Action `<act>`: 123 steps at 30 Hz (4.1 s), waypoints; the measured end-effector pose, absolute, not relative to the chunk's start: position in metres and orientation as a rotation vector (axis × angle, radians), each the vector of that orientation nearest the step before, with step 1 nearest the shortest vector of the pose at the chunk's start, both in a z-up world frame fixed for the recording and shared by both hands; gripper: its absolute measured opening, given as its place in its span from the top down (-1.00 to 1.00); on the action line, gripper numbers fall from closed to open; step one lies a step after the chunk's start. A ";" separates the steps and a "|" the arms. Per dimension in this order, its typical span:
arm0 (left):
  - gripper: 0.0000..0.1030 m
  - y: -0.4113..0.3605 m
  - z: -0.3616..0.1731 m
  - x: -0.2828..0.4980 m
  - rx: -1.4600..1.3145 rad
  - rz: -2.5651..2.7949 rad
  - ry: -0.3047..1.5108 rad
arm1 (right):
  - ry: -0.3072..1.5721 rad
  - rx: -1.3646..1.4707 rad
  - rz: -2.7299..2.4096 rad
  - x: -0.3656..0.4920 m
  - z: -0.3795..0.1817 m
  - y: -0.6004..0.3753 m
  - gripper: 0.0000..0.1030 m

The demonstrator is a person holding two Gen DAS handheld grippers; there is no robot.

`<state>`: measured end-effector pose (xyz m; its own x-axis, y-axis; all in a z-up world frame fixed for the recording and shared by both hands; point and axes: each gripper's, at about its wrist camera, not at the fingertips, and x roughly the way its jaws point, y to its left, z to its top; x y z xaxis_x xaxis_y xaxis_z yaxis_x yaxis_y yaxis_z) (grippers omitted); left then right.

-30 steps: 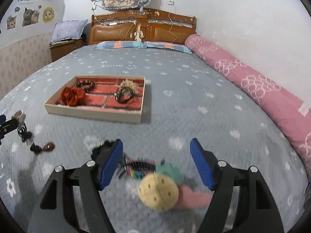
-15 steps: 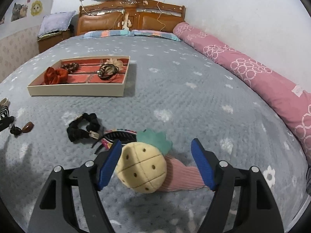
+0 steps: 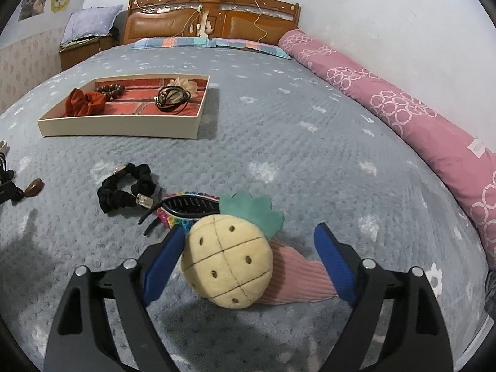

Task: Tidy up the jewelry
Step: 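Move the right gripper toward the pineapple plush clip while the left approaches the black claw clip, then close the right gripper on the pineapple clip while the left grasps the black braided cord necklace, then carry the pineapple clip in the right gripper while the left carries the necklace to the tray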

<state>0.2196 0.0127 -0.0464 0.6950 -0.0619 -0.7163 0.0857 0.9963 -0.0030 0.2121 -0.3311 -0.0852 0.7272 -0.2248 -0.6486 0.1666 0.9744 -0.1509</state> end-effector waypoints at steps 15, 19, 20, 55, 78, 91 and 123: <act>-0.49 0.017 -0.066 0.237 -0.035 -0.136 0.889 | 0.771 -0.078 -0.194 0.220 -0.093 -0.329 -0.44; -0.48 0.019 -0.067 0.239 -0.053 -0.141 0.881 | 0.773 -0.072 -0.192 0.220 -0.093 -0.330 -0.43; -0.40 0.019 -0.067 0.239 -0.051 -0.141 0.878 | 0.772 -0.074 -0.193 0.220 -0.093 -0.329 -0.43; 0.64 0.018 -0.057 0.230 -0.081 -0.208 0.821 | 0.761 -0.011 -0.166 0.219 -0.088 -0.333 -0.01; 0.65 0.008 -0.019 0.224 -0.064 -0.237 0.741 | 0.669 0.018 -0.170 0.218 -0.057 -0.343 0.00; 0.65 -0.012 0.023 0.258 0.005 -0.259 0.704 | 0.629 0.004 -0.083 0.255 -0.019 -0.318 0.00; 0.63 -0.009 -0.018 0.459 0.052 -0.124 0.802 | 0.715 -0.199 0.162 0.472 -0.075 -0.239 -0.01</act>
<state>0.4594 -0.0092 -0.0180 0.6883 -0.0907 -0.7197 0.1304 0.9915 -0.0002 0.4715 -0.2390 -0.0751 0.7439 0.0788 -0.6636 -0.2145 0.9687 -0.1254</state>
